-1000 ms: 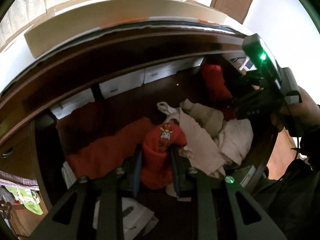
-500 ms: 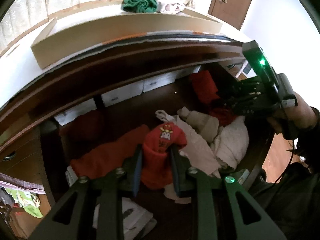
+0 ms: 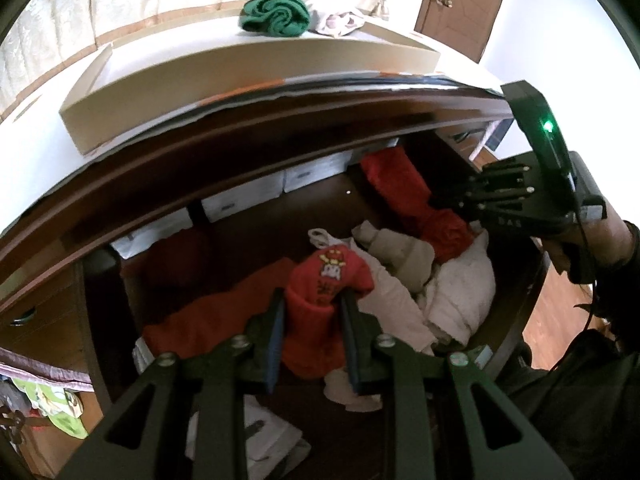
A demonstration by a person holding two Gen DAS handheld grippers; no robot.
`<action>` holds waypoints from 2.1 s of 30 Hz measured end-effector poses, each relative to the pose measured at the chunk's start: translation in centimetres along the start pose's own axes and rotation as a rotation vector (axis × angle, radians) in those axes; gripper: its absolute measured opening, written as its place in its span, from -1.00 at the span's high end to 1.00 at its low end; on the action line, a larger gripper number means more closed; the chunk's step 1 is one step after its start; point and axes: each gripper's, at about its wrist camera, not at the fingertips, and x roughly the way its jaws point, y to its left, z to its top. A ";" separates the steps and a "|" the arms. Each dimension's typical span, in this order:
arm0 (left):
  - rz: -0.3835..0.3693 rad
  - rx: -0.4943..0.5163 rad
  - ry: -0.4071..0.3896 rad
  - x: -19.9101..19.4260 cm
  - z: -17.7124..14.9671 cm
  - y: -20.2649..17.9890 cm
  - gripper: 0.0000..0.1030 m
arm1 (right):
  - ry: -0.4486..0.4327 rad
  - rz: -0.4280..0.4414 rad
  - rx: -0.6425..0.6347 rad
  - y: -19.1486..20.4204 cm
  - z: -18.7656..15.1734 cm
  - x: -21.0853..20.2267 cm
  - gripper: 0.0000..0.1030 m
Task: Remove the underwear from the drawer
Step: 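Grasp the red sock with the left tool while the right tool grasps another red sock, then lift both red socks out of the drawer and carry them over the tray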
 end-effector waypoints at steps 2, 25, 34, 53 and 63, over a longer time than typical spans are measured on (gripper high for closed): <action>-0.004 0.003 0.000 0.0 0.0 -0.1 0.54 | -0.008 -0.009 0.028 -0.6 0.3 0.1 0.85; -0.013 -0.012 -0.033 -0.3 0.4 0.0 0.54 | 0.126 -0.102 -0.018 0.0 2.0 4.3 0.32; 0.016 -0.011 -0.099 -1.7 1.0 -0.3 0.54 | -0.011 -0.081 -0.059 0.6 0.4 -0.1 0.43; 0.045 -0.029 -0.216 -4.7 1.5 -1.1 0.54 | -0.275 0.012 -0.259 6.0 -1.8 -6.0 0.48; 0.060 -0.061 -0.285 -5.9 1.6 -1.0 0.54 | -0.405 0.035 -0.282 7.3 -2.6 -8.2 0.48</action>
